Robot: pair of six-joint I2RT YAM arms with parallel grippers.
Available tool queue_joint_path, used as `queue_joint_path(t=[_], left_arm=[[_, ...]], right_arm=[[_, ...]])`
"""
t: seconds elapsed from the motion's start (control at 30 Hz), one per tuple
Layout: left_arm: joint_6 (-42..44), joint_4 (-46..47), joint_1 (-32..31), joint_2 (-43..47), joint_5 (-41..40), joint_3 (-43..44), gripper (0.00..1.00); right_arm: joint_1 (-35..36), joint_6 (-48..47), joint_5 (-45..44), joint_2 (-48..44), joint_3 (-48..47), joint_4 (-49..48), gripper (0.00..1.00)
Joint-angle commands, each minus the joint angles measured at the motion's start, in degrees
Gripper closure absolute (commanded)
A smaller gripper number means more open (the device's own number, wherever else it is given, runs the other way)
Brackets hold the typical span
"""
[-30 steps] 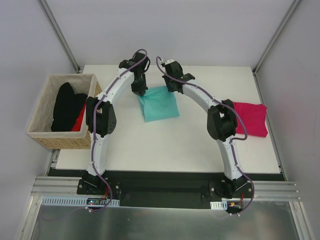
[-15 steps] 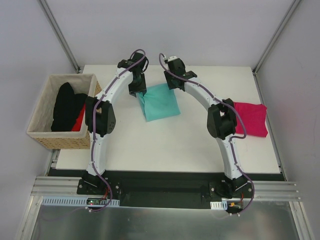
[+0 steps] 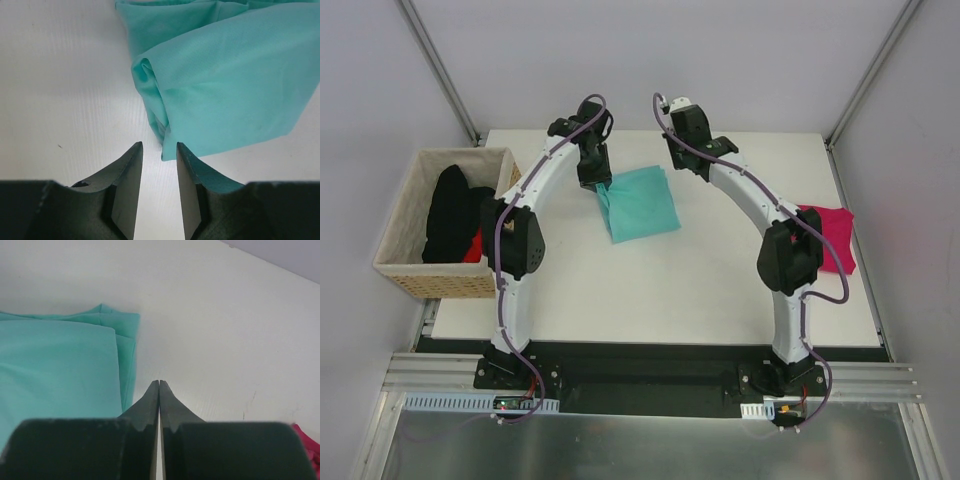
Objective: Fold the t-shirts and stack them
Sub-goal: Fold the long partially folded tshirt into a neat square
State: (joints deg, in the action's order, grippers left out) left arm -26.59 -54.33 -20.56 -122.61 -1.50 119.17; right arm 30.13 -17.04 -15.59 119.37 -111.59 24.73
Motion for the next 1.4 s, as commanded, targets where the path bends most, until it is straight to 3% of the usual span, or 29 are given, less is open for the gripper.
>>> queue_joint_path(t=[0.0, 0.27, 0.4, 0.57, 0.83, 1.37], left_arm=[[-0.39, 1.33, -0.1, 4.66, 2.99, 0.0, 0.68], [1.01, 2.2, -0.1, 5.71, 5.36, -0.26, 0.72], [1.71, 2.47, -0.1, 4.93, 7.12, -0.61, 0.72], [1.89, 2.64, -0.19, 2.82, 9.32, -0.35, 0.72], [2.51, 3.26, -0.27, -1.49, 10.72, 3.25, 0.72], [2.69, 3.35, 3.32, -12.39, 14.42, 12.04, 0.7]], right_arm=[[1.07, 0.87, 0.65, -3.53, 0.93, 0.4, 0.99], [1.6, 3.41, 0.39, -4.94, 4.97, 1.54, 0.98], [1.51, 4.99, 3.72, -3.63, 4.19, 3.3, 0.85], [1.77, 6.93, 5.49, -2.04, 2.61, 4.62, 0.81], [2.39, 6.58, 6.1, -3.09, 3.05, 4.8, 0.99], [3.88, 6.58, 5.93, -8.19, 1.9, 8.57, 0.99]])
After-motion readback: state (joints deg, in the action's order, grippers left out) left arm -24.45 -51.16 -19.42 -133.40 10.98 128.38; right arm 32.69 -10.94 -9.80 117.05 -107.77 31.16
